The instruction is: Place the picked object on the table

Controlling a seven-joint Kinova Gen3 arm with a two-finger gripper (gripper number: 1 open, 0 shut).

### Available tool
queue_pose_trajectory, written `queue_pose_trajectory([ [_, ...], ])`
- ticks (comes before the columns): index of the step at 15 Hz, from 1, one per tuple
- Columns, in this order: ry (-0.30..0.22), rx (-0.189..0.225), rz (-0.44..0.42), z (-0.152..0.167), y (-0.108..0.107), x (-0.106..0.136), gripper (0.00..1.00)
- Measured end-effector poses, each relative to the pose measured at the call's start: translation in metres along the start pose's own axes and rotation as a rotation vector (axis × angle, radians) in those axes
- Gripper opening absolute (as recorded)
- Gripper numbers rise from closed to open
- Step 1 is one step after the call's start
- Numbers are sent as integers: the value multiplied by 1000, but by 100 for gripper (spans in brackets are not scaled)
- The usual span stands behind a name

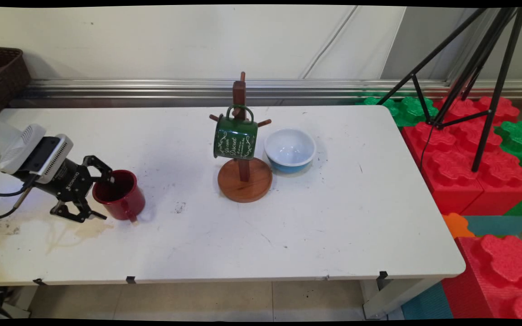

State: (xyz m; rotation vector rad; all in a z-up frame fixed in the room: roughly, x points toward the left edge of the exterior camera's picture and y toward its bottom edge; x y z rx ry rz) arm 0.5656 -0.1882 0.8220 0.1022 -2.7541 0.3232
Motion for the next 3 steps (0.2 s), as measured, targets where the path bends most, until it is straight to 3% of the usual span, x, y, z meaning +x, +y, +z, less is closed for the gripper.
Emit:
queue_pose_trajectory([
  [3, 9, -3, -5, 0, -2, 3, 100],
])
